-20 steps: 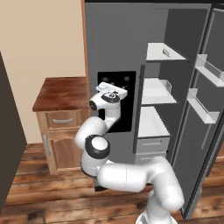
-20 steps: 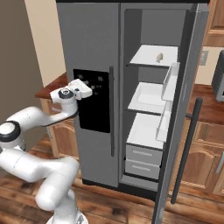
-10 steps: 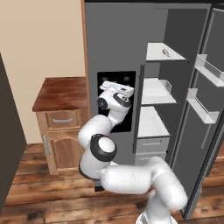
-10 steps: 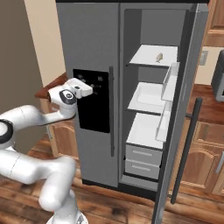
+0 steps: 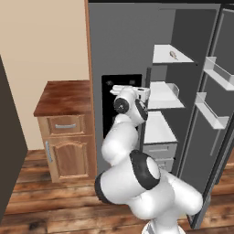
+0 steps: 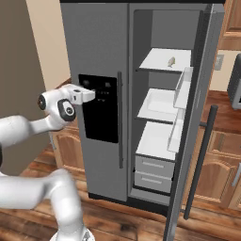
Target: Pick up the frozen fish from the freezer, place it on any shelf in the fridge, and close the fridge and freezer doors when done.
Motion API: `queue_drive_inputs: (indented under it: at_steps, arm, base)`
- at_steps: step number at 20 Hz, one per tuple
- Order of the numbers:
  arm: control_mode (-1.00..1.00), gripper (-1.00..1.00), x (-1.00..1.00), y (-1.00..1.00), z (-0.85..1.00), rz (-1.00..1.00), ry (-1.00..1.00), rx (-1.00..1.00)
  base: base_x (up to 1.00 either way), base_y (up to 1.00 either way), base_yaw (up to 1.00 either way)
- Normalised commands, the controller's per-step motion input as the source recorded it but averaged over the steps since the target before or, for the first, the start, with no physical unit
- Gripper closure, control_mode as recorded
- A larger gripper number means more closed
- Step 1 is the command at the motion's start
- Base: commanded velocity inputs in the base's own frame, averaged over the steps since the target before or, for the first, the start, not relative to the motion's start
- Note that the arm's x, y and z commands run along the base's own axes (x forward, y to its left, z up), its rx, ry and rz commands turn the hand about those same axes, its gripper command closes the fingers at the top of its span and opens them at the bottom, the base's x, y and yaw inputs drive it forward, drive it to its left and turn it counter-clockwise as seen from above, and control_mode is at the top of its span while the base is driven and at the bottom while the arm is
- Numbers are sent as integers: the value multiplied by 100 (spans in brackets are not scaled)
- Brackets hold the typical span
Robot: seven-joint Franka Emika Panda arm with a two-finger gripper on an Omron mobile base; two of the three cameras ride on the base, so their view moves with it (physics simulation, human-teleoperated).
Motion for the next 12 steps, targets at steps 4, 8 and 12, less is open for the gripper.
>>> queue_drive_inputs:
  at_steps: [4,8,12]
  arm:
    - [-100,-100,-100,-22,0,16,23,2]
    - [-100,-100,-100,-49,0,14,32,7]
    - [-100,-100,-100,-73,1,10,32,11]
  base:
    - [0,0,0]
    - [0,0,0]
    - [0,0,0]
